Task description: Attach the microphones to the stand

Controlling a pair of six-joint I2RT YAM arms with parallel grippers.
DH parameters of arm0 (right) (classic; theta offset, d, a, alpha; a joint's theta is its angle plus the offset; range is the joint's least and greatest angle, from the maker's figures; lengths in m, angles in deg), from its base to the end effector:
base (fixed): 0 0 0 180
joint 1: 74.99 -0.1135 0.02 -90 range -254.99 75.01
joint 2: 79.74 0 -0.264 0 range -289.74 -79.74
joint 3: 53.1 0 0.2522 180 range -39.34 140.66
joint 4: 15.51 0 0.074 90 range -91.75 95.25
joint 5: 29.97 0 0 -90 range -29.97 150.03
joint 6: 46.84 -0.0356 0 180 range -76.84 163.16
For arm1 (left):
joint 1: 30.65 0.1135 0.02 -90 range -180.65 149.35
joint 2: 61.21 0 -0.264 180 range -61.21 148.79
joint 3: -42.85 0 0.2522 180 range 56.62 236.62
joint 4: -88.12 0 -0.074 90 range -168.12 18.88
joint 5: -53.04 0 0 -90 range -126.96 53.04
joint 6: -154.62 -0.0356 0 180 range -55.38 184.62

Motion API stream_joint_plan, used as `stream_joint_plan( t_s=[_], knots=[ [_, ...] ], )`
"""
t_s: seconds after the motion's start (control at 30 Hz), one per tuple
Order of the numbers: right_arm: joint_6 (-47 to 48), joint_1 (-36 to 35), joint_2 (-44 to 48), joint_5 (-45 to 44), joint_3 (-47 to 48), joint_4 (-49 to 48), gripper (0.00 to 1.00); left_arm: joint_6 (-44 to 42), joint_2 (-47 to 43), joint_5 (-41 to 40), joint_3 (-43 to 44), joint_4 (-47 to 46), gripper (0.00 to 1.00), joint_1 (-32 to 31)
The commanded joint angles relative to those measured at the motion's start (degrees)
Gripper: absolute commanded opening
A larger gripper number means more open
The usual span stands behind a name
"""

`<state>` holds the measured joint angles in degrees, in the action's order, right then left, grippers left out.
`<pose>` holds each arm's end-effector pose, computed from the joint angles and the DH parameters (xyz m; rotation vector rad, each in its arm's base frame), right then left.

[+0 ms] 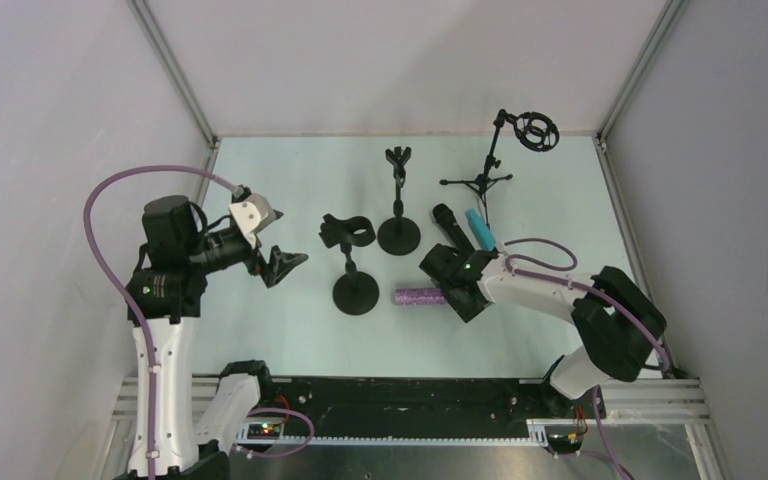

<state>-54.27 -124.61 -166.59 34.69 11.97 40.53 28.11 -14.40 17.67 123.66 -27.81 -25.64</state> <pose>0.1814 0.1898 0.1797 1.1350 2.4035 0.1025 0.1323 -0.0175 0.3996 1.0142 1.6023 -0.5063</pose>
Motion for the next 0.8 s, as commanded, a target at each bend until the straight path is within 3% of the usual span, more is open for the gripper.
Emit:
stream_joint_plan(
  t_s=[0.0,0.37,0.67,0.7,0.77],
  knots=[
    [2.25,-0.32,-6.05,1.33,2.76,1.00,0.73,-0.90,-0.66,0.70,0.31,-0.86,1.00,0.47],
    [7.07,-1.70,-6.34,-1.59,3.89,4.41,0.54,-0.39,-0.73,0.96,0.55,-0.89,1.00,0.36],
    [19.39,-4.80,-4.65,-6.08,5.32,4.28,0.22,-0.55,-1.24,0.76,-0.64,-0.85,1.00,0.40],
    [21.76,-5.27,-4.69,-6.58,5.96,4.33,0.12,-0.56,-1.35,0.48,-0.90,-0.84,1.00,0.42],
    [24.38,-7.32,-4.73,-8.96,6.88,4.86,0.03,-0.62,-1.65,-0.31,-1.13,-0.86,1.00,0.42]
  ],
)
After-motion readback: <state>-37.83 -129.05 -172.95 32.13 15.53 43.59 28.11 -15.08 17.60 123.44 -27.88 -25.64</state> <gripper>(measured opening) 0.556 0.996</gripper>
